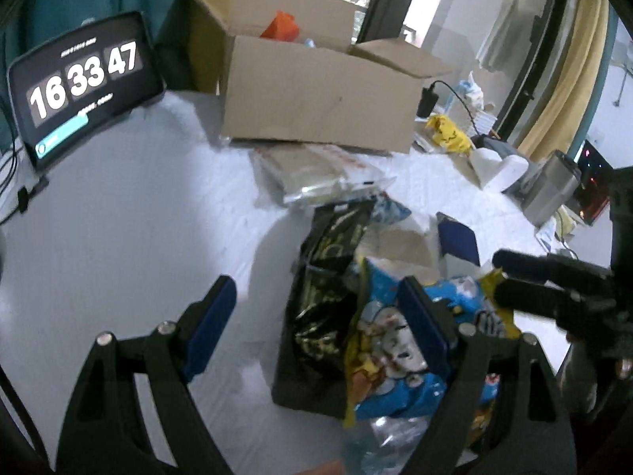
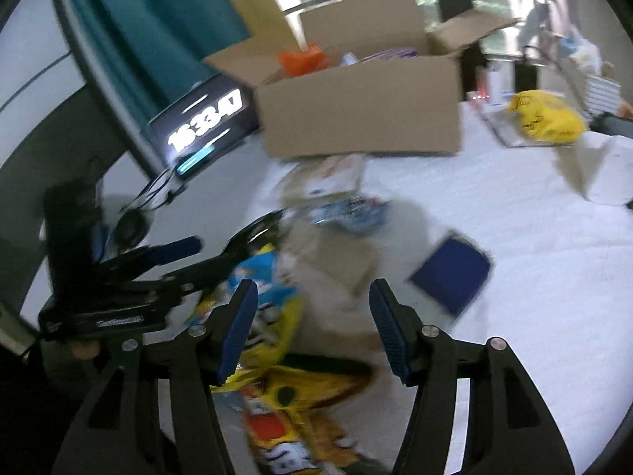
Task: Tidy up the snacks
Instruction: 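Grasp the black bag with the left gripper while the right grasps the blue-yellow chip bag, then carry both bags over the box and open both grippers to drop them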
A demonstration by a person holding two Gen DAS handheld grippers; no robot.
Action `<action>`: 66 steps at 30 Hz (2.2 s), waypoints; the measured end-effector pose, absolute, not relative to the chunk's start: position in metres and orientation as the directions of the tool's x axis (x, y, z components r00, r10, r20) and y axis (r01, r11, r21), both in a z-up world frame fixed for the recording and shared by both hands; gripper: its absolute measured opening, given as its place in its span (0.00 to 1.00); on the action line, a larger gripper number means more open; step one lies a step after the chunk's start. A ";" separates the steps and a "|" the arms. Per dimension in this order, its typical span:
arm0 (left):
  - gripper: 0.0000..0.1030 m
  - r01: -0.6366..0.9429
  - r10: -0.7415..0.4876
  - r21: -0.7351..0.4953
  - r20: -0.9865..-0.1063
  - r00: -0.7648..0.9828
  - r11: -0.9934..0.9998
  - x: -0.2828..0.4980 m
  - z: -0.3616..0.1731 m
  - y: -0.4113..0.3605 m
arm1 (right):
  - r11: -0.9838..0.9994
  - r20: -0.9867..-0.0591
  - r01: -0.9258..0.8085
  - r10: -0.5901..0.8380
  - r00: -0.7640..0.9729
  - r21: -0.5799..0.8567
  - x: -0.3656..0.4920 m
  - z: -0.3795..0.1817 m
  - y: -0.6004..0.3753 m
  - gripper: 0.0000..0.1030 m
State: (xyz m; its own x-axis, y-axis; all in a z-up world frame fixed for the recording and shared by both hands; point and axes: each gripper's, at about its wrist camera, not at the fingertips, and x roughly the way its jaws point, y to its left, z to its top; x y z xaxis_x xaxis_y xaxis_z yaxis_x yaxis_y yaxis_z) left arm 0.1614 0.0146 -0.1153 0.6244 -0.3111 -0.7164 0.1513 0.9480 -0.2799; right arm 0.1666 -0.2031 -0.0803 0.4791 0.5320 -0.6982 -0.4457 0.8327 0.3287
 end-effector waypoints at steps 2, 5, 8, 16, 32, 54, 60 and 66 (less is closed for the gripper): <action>0.82 0.141 -0.308 -0.284 -0.718 0.625 0.948 0.163 -0.118 0.018 | 0.820 -0.710 -0.472 0.540 0.452 0.324 0.164 -0.083 -0.190 0.60; 0.82 0.125 -0.308 -0.297 -0.721 0.621 0.947 0.168 -0.123 0.024 | 0.813 -0.729 -0.491 0.538 0.423 0.314 0.164 -0.088 -0.176 0.67; 0.82 0.122 -0.316 -0.308 -0.726 0.611 0.943 0.172 -0.129 0.028 | 0.803 -0.744 -0.519 0.532 0.403 0.293 0.163 -0.095 -0.165 0.69; 0.82 0.130 -0.305 -0.285 -0.744 0.595 0.950 0.183 -0.132 0.025 | 0.832 -0.739 -0.520 0.473 0.480 0.195 0.167 -0.094 -0.165 0.47; 0.35 0.225 -0.337 -0.253 -0.758 0.558 0.941 0.193 -0.134 0.001 | 0.893 -0.645 -0.380 0.440 0.626 0.240 0.208 -0.063 -0.238 0.34; 0.35 0.255 -0.295 -0.151 -0.569 0.767 0.955 0.234 -0.027 0.014 | 0.897 -0.554 -0.394 0.436 0.709 0.201 0.254 -0.015 -0.254 0.34; 0.35 0.244 -0.282 -0.142 -0.519 0.807 0.959 0.263 -0.006 0.020 | 0.893 -0.523 -0.410 0.442 0.728 0.185 0.278 0.003 -0.249 0.34; 0.35 0.257 -0.278 -0.110 -0.469 0.838 0.960 0.291 0.014 0.020 | 0.890 -0.496 -0.423 0.448 0.743 0.169 0.310 0.018 -0.233 0.34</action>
State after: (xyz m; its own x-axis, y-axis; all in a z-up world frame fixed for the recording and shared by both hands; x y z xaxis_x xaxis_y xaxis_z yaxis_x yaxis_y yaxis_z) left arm 0.2911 0.0205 0.0142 0.8384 -0.2779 -0.4688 0.2569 0.9602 -0.1097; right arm 0.3104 -0.2328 0.0183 0.7434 0.4482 -0.4964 -0.4234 0.8900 0.1694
